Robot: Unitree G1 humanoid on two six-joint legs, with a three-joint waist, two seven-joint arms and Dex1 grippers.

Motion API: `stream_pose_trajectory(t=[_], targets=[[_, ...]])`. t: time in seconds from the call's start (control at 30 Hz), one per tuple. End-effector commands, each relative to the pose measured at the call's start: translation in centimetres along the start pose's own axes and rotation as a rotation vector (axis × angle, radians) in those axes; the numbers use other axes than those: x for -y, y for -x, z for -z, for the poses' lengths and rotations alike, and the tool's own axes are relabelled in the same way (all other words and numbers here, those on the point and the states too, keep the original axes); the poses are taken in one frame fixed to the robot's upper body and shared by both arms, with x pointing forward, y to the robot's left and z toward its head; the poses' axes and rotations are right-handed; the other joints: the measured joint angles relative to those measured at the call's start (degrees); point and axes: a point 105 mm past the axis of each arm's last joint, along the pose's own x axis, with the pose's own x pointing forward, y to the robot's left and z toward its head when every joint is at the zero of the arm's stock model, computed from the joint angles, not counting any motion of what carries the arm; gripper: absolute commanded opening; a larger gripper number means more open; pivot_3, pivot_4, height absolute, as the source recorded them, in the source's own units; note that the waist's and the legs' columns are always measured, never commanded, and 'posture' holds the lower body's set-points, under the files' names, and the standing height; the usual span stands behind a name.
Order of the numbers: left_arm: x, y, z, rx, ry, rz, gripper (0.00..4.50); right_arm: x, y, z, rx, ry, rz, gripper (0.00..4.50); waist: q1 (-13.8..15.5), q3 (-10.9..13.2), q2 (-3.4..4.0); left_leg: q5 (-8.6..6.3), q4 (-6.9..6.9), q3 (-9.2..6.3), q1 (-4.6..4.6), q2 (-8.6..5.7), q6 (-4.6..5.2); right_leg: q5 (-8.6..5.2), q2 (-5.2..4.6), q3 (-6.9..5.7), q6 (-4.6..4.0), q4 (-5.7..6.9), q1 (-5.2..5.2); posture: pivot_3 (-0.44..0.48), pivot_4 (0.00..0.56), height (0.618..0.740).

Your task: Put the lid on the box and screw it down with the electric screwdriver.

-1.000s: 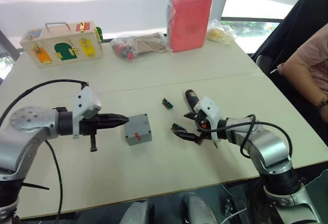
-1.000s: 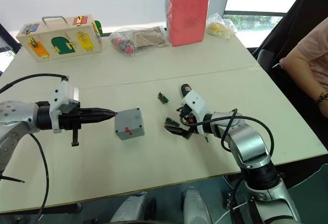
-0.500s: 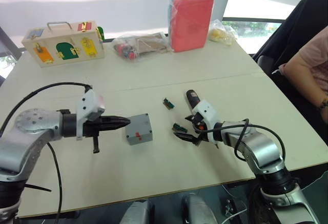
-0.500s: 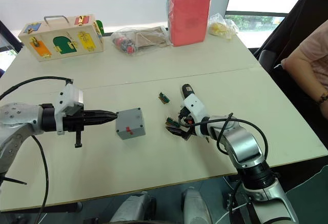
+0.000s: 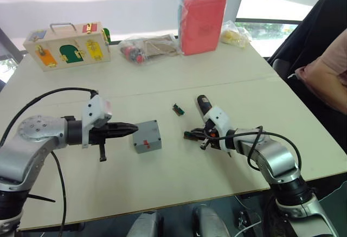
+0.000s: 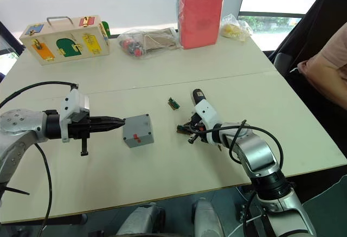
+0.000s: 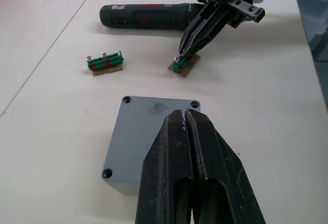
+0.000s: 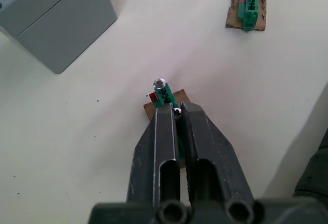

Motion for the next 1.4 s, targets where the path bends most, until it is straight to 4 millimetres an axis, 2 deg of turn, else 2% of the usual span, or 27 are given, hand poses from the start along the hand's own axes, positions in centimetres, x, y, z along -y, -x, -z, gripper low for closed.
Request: stream_pose_trajectory(t=[0.03,0.2,0.33,0.5,0.6,0.73,0.83,1.13,1.4], targets=[[-0.1,0.0,-0.3,0.003,-0.030,-0.012,0.00,0.0,1.2,-3.2,0.093,0.020,-0.004,0.07,-0.01,0.01,0.01,0.00,0.00,0.00,0.00,0.00,0.00,0.00,0.00,0.00,0.00,0.00,0.00,0.000,0.150,0.740],[-0.2,0.3,0.1,-0.008,-0.024,-0.023,0.00,0.4,2.6,-5.9,0.147,0.003,-0.004,0.07,0.00,0.04,0.05,0.00,0.00,-0.01,0.00,0.01,0.00,0.00,0.00,0.00,0.00,0.00,0.00,0.000,0.150,0.740],[-0.4,0.8,0.4,-0.017,-0.013,-0.044,0.00,-0.5,3.0,-8.3,0.183,0.049,-0.056,0.07,-0.01,0.04,0.06,-0.06,-0.01,-0.01,-0.01,0.00,0.10,0.00,0.00,0.00,0.00,-0.01,-0.01,0.000,0.150,0.740],[-0.8,1.4,0.9,-0.035,-0.006,-0.078,0.00,-2.8,1.0,-10.5,0.194,0.095,-0.172,0.07,-0.21,0.05,0.07,-0.16,-0.01,-0.01,0.00,0.01,0.29,0.00,0.01,0.00,0.00,0.01,-0.03,0.000,0.150,0.740],[-1.2,1.6,1.2,-0.038,-0.004,-0.103,0.00,-4.3,-1.5,-11.8,0.181,0.122,-0.235,0.07,-0.22,0.05,0.07,-0.11,-0.03,-0.01,-0.01,0.02,0.20,0.00,0.01,0.00,0.00,0.00,-0.06,0.000,0.150,0.740],[-1.0,1.7,1.4,-0.037,0.002,-0.116,0.00,-4.7,-3.7,-11.4,0.134,0.159,-0.252,0.07,-0.13,0.06,0.07,0.01,-0.03,0.01,-0.04,0.00,-0.02,0.00,0.00,0.02,0.00,0.01,-0.10,0.000,0.150,0.740],[-0.8,1.8,1.3,-0.032,0.006,-0.125,0.00,-4.7,-4.5,-11.2,0.127,0.162,-0.259,0.07,-0.01,0.06,0.07,0.01,-0.03,0.01,-0.07,-0.03,-0.02,0.00,-0.04,0.00,0.00,0.00,-0.10,0.000,0.150,0.740],[-0.4,1.6,1.3,-0.026,0.011,-0.129,0.00,-4.3,-5.5,-10.8,0.111,0.165,-0.268,0.07,-0.30,0.06,0.08,0.03,-0.08,0.01,-0.07,-0.02,-0.05,0.00,0.00,0.02,0.00,0.04,-0.17,0.000,0.150,0.740],[-0.4,1.5,1.2,-0.024,0.013,-0.125,0.00,-4.6,-5.7,-11.8,0.133,0.172,-0.280,0.07,-0.33,0.06,0.08,0.03,-0.08,0.01,-0.08,-0.02,-0.05,0.00,0.00,0.03,0.00,0.04,-0.19,0.000,0.150,0.740]])
